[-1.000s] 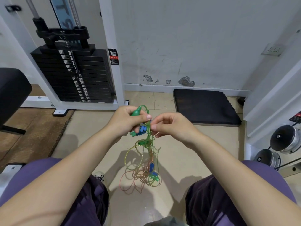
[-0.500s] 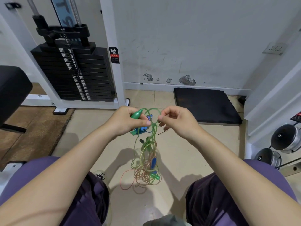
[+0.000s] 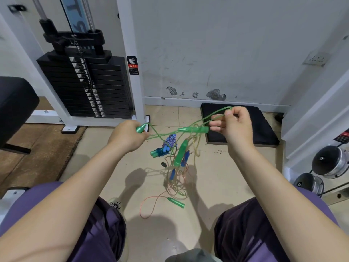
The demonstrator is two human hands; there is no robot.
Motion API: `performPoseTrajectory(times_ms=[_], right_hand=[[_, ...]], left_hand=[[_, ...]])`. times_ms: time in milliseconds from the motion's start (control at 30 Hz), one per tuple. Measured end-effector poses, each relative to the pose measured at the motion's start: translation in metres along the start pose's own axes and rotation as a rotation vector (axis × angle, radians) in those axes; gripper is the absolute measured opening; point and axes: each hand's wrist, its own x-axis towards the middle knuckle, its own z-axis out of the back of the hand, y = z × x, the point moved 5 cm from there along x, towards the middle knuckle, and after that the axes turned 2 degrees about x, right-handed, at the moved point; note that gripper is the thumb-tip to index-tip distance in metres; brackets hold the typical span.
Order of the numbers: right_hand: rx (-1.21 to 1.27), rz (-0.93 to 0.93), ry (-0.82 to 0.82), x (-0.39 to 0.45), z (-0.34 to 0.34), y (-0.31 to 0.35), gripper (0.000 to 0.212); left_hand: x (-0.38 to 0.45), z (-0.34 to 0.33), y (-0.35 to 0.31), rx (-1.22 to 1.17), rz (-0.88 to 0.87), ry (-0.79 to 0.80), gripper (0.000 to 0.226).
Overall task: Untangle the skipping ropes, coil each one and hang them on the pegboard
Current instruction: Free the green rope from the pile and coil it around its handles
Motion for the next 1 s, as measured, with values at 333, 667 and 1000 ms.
performPoseTrajectory(times_ms=[333,667,1000], right_hand=[[0.041,-0.147,0.42,-0.028,-0.034,-0.011,0.009],[0.203,-0.17,0.462,-0.029,-0.038,-0.004,0.004],[-0.45,0.239,0.354,-0.026,-0.03,0.004,0.014]], left_hand=[[-0.024,-0.017,-0.034,-0.648,-0.159,0.178,0.012],[-0.036,-0.04,-0.047,-0.531,-0.217,0.504,0.011],[-0.038,-0.03,-0.048,-0.584,-0.243,0.506,0.012]])
